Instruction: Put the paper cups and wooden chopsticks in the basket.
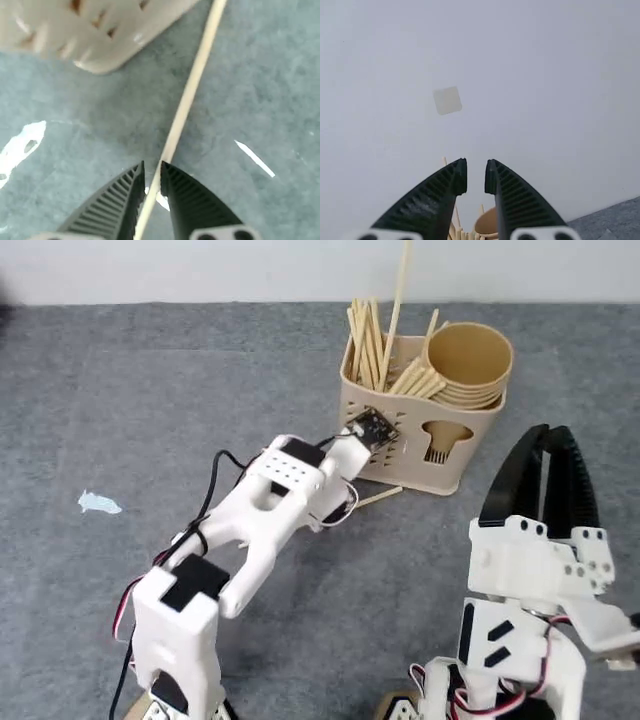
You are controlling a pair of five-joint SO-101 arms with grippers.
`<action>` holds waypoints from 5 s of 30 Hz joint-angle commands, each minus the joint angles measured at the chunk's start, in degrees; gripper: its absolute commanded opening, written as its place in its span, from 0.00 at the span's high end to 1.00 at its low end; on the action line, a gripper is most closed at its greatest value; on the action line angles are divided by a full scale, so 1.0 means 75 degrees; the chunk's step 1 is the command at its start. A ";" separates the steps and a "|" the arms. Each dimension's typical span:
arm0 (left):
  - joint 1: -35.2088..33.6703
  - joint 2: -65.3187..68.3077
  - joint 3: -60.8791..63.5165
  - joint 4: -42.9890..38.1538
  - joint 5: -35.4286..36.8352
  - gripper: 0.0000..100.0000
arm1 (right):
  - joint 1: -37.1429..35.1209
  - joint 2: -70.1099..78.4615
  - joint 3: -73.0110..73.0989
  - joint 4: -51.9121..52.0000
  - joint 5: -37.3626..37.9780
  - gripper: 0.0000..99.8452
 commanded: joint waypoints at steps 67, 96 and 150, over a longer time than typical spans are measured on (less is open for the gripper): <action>-0.1219 -0.0176 0.0826 0.2368 -0.2344 0.98 | 0.0053 -0.0064 0.0199 0.0029 -0.0105 0.92; -0.4302 -0.6998 0.5081 0.2016 -0.3493 0.98 | 0.0029 -0.0076 0.0363 -0.0029 -0.0117 0.92; 0.1383 -0.2180 0.2854 -0.0410 0.0434 0.93 | -0.0463 -0.0088 0.0504 0.0006 -0.0082 0.92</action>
